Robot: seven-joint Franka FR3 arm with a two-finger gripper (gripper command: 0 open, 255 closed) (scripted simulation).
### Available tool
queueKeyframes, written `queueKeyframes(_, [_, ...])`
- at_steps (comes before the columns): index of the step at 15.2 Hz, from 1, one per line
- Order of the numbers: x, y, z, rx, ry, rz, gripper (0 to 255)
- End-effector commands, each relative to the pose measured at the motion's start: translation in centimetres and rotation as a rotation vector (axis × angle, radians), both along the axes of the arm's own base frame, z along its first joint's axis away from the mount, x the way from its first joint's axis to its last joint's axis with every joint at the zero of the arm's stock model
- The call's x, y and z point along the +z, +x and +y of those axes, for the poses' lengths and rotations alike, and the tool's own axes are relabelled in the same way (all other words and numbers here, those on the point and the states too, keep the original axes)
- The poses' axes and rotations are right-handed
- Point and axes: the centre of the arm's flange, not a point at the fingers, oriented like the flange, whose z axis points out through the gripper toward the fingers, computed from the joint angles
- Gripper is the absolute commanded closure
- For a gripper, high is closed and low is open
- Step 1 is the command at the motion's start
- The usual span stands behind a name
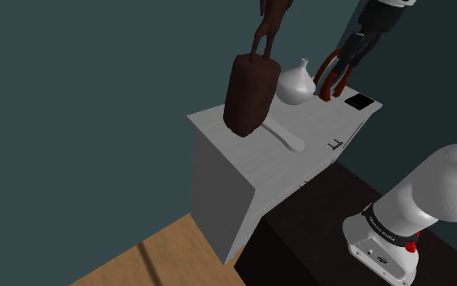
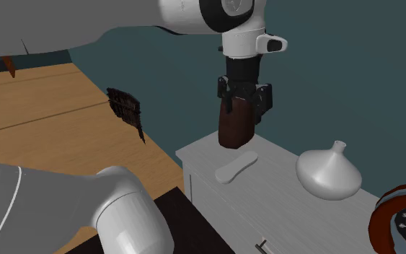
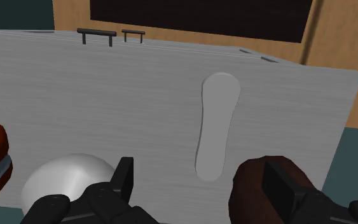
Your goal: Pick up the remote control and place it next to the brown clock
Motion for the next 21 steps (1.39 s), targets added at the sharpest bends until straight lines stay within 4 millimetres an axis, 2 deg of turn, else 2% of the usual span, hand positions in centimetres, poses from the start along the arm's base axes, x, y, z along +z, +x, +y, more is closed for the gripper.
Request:
queueKeyframes(1, [0.0,0.0,0.0,0.000,0.000,0.000,0])
queueKeyframes(19, [-21.7,9.6,4.5,-0.078,0.044,0.097,0])
queueKeyframes(21, [-23.2,10.0,4.7,-0.081,0.046,0.101,0])
